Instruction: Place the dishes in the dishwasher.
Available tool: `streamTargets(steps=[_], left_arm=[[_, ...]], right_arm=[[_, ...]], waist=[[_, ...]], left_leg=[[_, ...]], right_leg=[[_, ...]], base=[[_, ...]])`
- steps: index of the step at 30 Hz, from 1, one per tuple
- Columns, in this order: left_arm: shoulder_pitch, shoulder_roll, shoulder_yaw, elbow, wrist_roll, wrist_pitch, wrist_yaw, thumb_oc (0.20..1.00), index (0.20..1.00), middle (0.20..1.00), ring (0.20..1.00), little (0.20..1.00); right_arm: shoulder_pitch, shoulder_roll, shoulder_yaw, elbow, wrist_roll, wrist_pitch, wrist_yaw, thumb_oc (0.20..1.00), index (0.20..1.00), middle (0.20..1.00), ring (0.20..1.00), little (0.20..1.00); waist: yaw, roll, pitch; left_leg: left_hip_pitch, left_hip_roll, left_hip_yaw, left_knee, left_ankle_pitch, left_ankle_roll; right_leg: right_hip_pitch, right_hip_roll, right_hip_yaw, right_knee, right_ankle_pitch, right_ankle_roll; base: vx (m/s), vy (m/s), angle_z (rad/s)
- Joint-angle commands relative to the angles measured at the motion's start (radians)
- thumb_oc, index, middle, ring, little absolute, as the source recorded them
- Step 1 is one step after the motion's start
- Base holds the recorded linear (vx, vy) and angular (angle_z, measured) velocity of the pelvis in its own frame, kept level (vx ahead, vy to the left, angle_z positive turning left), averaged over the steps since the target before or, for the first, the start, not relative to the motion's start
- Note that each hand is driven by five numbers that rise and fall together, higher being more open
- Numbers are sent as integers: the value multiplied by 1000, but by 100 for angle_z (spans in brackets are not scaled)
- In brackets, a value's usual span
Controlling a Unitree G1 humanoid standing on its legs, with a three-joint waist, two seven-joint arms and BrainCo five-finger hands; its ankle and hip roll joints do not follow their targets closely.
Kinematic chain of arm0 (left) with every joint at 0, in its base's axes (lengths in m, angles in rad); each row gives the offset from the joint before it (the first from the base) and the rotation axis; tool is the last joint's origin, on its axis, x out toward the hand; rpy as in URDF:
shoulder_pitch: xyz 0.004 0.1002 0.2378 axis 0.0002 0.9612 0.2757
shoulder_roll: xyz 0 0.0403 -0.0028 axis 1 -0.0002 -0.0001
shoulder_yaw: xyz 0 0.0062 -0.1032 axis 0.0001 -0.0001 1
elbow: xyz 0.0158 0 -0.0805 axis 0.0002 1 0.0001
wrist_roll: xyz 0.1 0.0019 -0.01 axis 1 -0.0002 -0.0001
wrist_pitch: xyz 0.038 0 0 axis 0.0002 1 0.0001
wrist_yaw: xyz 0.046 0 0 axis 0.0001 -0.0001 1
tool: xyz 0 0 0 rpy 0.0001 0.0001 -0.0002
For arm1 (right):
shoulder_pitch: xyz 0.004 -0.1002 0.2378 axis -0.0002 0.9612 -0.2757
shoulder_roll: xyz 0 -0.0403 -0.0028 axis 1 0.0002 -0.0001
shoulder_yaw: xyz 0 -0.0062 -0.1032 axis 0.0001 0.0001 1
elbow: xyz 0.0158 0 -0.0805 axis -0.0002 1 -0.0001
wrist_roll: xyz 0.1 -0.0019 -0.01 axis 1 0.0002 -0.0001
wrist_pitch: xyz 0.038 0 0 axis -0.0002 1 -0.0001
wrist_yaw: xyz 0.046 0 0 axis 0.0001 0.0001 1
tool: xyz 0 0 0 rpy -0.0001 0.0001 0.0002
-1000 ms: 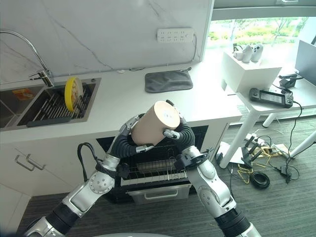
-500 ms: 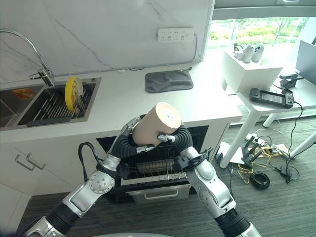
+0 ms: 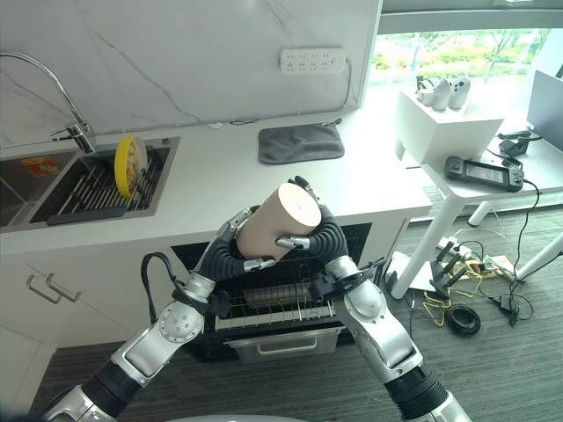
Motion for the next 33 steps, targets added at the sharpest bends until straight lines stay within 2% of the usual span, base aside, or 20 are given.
streamTargets(steps=[1,3,4,5,8,19,25,26,29,33], left_arm=[[-65,36,25,-67,-37,-30,-8,200,200,200,200,200],[-64,39,23,-69,-38,-30,-11,200,200,200,200,200],[-61,40,25,-77,-36,-29,-16,200,200,200,200,200],[-61,41,28,-83,-36,-29,-22,200,200,200,200,200],[-66,44,28,-90,-43,-29,-39,200,200,200,200,200],[-77,45,6,-75,-23,-35,-36,200,200,200,200,200],[-77,41,-3,-62,-32,4,-64,200,200,200,200,200],[-74,35,-11,-50,-69,63,-83,1000,1000,1000,1000,1000],[-59,25,-12,-19,-106,95,-77,1000,1000,1000,1000,1000],[-37,26,14,16,-73,64,-21,1000,1000,1000,1000,1000]], right_arm=[[-86,14,-12,-76,-16,-79,-12,1000,1000,1000,1000,1000],[-87,12,-10,-75,-12,-76,-8,1000,1000,1000,1000,1000],[-87,11,-6,-77,13,-72,6,511,511,511,511,511],[-84,12,-3,-77,29,-79,25,200,200,200,200,200],[-85,17,7,-73,54,-82,55,200,200,200,200,200],[-105,20,27,-73,29,-97,56,200,200,200,200,200],[-108,23,24,-69,23,-108,39,200,200,200,200,200],[-108,27,21,-65,21,-116,10,200,200,200,200,200],[-105,30,2,-63,22,-126,-27,200,200,200,200,200],[-79,27,-58,-47,29,-125,-110,200,200,200,200,200]], waist=[[16,-64,-7],[16,-64,-6],[18,-64,-7],[19,-64,-7],[22,-65,-10],[25,-66,-12],[24,-66,-11],[24,-64,-10],[23,-63,-11],[20,-63,-12]], left_leg=[[-14,13,-33,72,-49,-11],[-14,13,-33,72,-50,-11],[-14,13,-33,72,-50,-11],[-14,13,-35,73,-50,-11],[-15,12,-40,72,-48,-10],[-17,10,-43,73,-50,-9],[-16,11,-42,74,-51,-8],[-15,12,-40,74,-50,-8],[-14,13,-38,73,-48,-8],[-13,18,-30,72,-46,-9]], right_leg=[[8,-62,-42,32,18,32],[8,-62,-44,32,18,32],[10,-62,-44,31,17,31],[10,-63,-44,31,17,32],[11,-62,-46,33,16,31],[12,-62,-48,34,13,30],[11,-62,-48,37,12,30],[11,-62,-48,38,11,29],[11,-61,-48,37,11,29],[10,-61,-51,39,13,28]], base=[[0,0,0],[0,0,0],[0,0,0],[0,0,0],[0,0,0],[3,0,2],[0,0,0],[0,0,0],[0,0,0],[0,0,0]])
